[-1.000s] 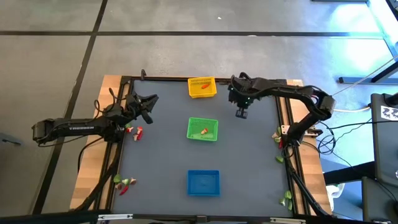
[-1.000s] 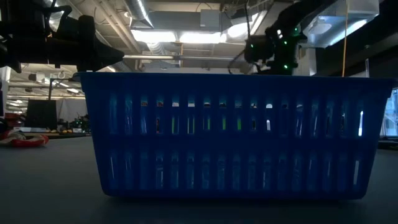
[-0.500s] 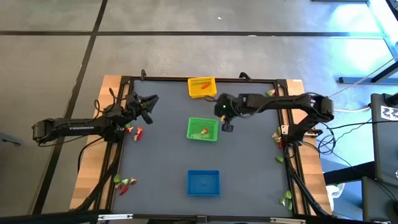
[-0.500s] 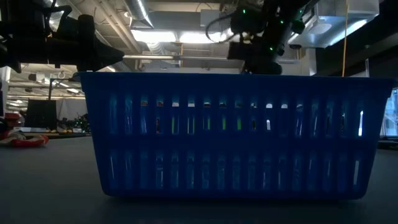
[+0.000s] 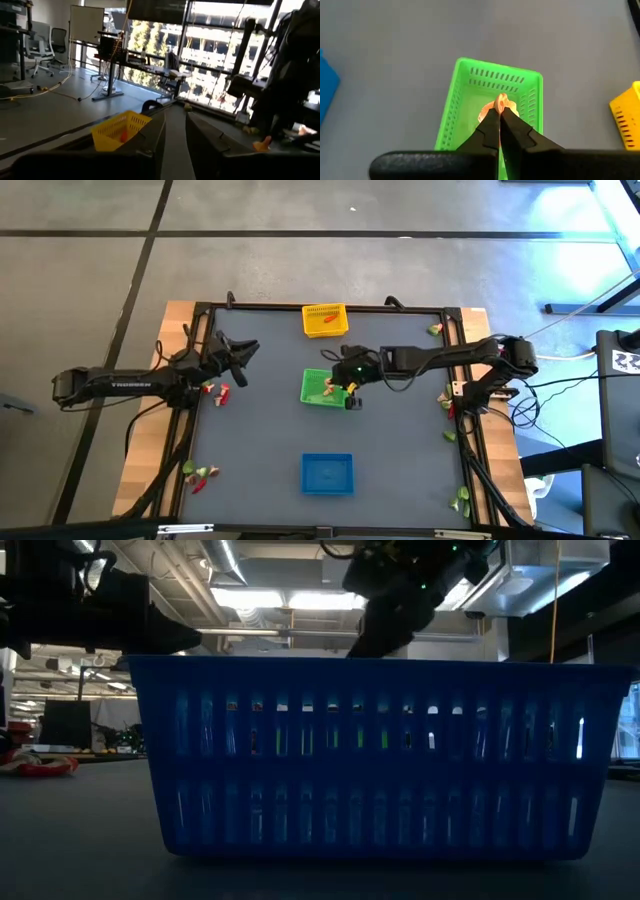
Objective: Sort produce into baskets
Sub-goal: Put the red mushroom into the green bin, then put the green chili pepper into the blue bin
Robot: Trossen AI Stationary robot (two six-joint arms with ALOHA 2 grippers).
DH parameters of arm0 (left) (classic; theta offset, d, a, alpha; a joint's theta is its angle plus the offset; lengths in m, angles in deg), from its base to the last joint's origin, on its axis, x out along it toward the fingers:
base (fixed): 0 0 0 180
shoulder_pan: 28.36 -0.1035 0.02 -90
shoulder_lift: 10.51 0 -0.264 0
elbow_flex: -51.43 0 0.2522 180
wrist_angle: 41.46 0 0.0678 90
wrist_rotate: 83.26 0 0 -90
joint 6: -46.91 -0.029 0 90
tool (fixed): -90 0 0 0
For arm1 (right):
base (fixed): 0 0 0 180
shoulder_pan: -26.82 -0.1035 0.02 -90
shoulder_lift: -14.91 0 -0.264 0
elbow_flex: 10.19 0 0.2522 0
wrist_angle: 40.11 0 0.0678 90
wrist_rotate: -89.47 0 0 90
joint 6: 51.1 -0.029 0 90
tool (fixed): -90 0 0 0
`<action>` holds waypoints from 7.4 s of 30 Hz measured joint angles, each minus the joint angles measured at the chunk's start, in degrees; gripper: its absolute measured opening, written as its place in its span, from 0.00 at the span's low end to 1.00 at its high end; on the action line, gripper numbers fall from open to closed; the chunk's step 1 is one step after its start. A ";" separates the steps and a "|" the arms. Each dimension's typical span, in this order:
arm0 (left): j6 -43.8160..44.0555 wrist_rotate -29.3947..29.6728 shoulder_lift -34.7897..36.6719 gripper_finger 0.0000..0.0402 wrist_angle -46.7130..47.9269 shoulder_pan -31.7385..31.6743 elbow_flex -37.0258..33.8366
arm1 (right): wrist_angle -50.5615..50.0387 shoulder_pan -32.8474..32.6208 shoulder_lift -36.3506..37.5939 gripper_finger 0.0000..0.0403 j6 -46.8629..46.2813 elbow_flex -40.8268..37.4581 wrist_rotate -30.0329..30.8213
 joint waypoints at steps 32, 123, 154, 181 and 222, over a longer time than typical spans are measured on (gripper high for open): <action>8.82 0.35 -13.29 0.18 13.51 8.14 9.53 | -1.55 0.09 -4.25 0.28 -1.01 -0.04 0.15; 4.62 0.37 -13.29 0.18 13.84 1.23 9.53 | -38.06 55.61 -15.08 0.19 12.31 -0.04 24.00; 3.40 0.37 -13.29 0.18 13.79 1.23 9.53 | -31.06 32.68 5.38 0.05 5.50 -0.02 4.96; 6.36 0.35 -13.26 0.18 13.71 1.25 9.53 | -5.44 -5.71 5.42 0.05 -5.74 -0.02 -10.53; 7.14 0.33 -13.26 0.18 13.87 1.27 9.05 | 5.90 -24.67 -12.76 0.05 -15.12 -0.04 -12.40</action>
